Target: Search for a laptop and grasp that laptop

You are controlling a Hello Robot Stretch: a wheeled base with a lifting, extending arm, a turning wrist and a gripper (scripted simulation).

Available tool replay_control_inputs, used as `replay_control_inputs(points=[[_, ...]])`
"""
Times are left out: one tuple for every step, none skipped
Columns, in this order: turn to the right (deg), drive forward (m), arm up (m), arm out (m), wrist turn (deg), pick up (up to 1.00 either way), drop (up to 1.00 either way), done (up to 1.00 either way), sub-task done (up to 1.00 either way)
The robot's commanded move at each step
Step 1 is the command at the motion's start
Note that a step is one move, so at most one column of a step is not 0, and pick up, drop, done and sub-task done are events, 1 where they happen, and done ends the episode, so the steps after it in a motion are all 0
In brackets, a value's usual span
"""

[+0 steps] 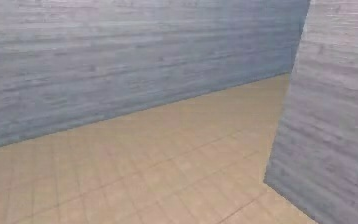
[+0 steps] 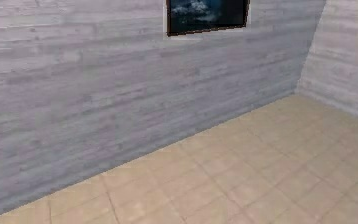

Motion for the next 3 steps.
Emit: replay_control_inputs(points=[[0.0, 1.00, 0.00, 0.00, 0.0, 0.00, 0.00, 0.00, 0.00], [9.0, 0.00, 0.00, 0.00, 0.0, 0.00, 0.00, 0.00, 0.00], [0.0, 0.35, 0.00, 0.00, 0.0, 0.00, 0.00, 0.00, 0.00]])
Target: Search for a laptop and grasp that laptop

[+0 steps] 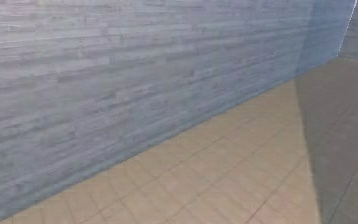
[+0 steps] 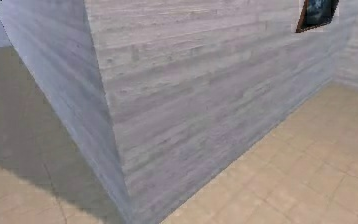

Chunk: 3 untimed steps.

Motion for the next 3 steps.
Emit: replay_control_inputs(points=[[3.0, 0.00, 0.00, 0.00, 0.0, 0.00, 0.00, 0.00, 0.00], [0.0, 0.50, 0.00, 0.00, 0.0, 0.00, 0.00, 0.00, 0.00], [45.0, 0.00, 0.00, 0.00, 0.0, 0.00, 0.00, 0.00, 0.00]])
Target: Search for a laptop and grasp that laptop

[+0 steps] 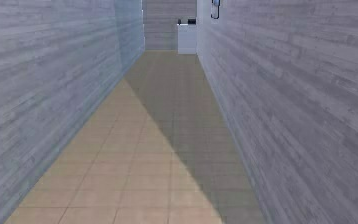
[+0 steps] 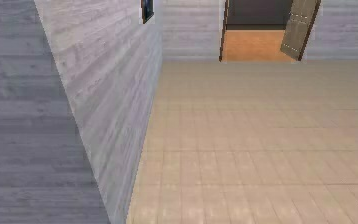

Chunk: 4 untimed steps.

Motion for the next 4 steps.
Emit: replay_control_inputs(points=[[0.0, 1.00, 0.00, 0.00, 0.0, 0.00, 0.00, 0.00, 0.00], [0.0, 1.00, 0.00, 0.00, 0.0, 0.00, 0.00, 0.00, 0.00], [0.0, 1.00, 0.00, 0.00, 0.0, 0.00, 0.00, 0.00, 0.00], [0.0, 1.00, 0.00, 0.00, 0.0, 0.00, 0.00, 0.00, 0.00]])
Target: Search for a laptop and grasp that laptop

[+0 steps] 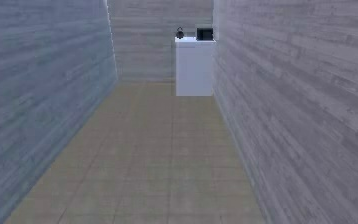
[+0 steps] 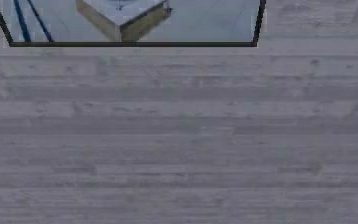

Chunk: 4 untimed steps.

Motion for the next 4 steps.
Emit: replay_control_inputs(points=[[0.0, 1.00, 0.00, 0.00, 0.0, 0.00, 0.00, 0.00, 0.00], [0.0, 1.00, 0.00, 0.00, 0.0, 0.00, 0.00, 0.00, 0.00], [0.0, 0.60, 0.00, 0.00, 0.0, 0.00, 0.00, 0.00, 0.00], [-45.0, 0.00, 0.00, 0.00, 0.0, 0.00, 0.00, 0.00, 0.00]])
